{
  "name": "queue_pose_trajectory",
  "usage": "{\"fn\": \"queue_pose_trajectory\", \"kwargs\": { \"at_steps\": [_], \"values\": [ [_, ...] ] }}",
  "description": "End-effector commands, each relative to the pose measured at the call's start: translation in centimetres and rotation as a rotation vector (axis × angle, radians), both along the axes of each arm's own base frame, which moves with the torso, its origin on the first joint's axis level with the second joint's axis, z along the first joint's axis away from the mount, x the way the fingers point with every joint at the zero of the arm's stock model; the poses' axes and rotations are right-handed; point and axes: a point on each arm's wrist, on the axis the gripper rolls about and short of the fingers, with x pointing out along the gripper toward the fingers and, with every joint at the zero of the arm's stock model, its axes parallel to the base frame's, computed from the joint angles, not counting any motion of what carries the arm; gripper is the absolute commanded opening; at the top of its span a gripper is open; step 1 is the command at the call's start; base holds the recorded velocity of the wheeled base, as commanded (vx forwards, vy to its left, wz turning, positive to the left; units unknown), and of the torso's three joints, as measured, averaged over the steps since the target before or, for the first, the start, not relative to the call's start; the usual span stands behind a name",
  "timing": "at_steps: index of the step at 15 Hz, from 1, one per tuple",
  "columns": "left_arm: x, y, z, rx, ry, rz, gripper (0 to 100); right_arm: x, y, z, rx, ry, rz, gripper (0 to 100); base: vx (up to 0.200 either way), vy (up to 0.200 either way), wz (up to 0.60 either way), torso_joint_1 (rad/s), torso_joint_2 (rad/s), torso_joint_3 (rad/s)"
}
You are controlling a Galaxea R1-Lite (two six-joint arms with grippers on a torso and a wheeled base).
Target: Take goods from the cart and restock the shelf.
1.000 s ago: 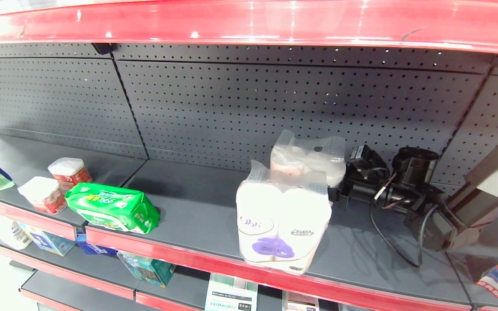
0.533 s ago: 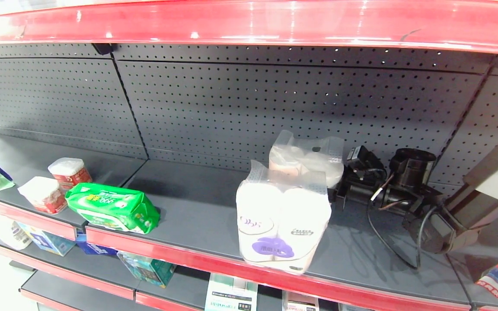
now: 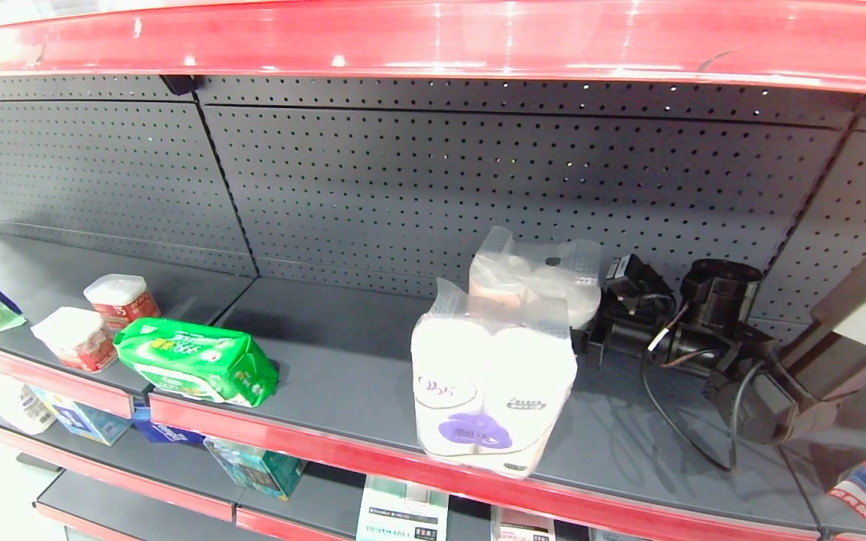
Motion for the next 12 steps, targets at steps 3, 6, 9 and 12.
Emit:
{"fn": "queue_pose_trajectory", "kwargs": {
  "at_steps": [3, 6, 9, 12],
  "values": [
    [0.00, 0.00, 0.00, 0.000, 0.000, 0.000, 100, -0.23, -0.01, -0.11, -0.001, 0.009, 0.002, 0, 0.000, 0.000, 0.00, 0.000, 0.00, 0.000],
    [0.00, 0.00, 0.00, 0.000, 0.000, 0.000, 100, -0.30, 0.03, 0.01, -0.004, 0.003, 0.002, 0, 0.000, 0.000, 0.00, 0.000, 0.00, 0.000],
    [0.00, 0.00, 0.00, 0.000, 0.000, 0.000, 100, -0.31, 0.22, 0.30, 0.002, -0.005, 0.024, 0, 0.000, 0.000, 0.00, 0.000, 0.00, 0.000],
    [0.00, 0.00, 0.00, 0.000, 0.000, 0.000, 100, -0.36, 0.52, 0.37, 0.007, -0.004, 0.047, 0, 0.000, 0.000, 0.00, 0.000, 0.00, 0.000]
  ]
}}
